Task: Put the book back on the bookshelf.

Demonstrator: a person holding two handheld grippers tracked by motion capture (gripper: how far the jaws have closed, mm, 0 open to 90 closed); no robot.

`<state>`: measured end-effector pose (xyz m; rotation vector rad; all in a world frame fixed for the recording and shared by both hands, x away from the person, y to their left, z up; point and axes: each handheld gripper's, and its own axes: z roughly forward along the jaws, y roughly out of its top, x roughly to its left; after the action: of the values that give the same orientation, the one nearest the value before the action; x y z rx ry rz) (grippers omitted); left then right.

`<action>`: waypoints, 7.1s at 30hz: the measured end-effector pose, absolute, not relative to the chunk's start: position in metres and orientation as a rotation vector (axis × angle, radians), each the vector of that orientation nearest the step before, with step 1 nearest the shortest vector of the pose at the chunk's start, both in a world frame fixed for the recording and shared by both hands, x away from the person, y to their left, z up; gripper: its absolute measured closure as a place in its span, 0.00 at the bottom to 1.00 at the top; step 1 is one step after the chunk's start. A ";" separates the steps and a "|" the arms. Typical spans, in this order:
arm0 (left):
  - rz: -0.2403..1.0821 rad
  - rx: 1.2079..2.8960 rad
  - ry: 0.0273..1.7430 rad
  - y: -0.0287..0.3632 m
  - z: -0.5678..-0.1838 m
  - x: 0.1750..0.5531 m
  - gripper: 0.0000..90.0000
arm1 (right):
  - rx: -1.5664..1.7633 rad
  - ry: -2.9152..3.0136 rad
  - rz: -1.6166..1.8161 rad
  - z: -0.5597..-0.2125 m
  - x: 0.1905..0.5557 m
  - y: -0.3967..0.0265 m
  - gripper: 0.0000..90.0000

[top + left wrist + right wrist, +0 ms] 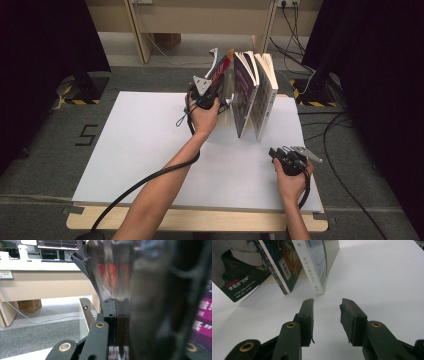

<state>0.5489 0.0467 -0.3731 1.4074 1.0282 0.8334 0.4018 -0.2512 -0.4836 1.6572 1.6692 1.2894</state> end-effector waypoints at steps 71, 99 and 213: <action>0.677 1.519 1.131 0.074 -0.365 0.541 0.48 | 1.653 1.661 1.284 -0.482 0.401 -0.249 0.70; 0.599 1.532 1.153 0.088 -0.367 0.517 0.40 | 1.655 1.656 1.294 -0.480 0.403 -0.249 0.70; 0.791 1.447 1.357 0.322 -0.499 0.377 0.35 | 1.661 1.661 1.238 -0.486 0.401 -0.243 0.69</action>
<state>0.3766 0.3224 -0.4993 1.4472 1.3569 0.7914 0.4008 -0.2434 -0.4859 1.6608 1.6607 1.2382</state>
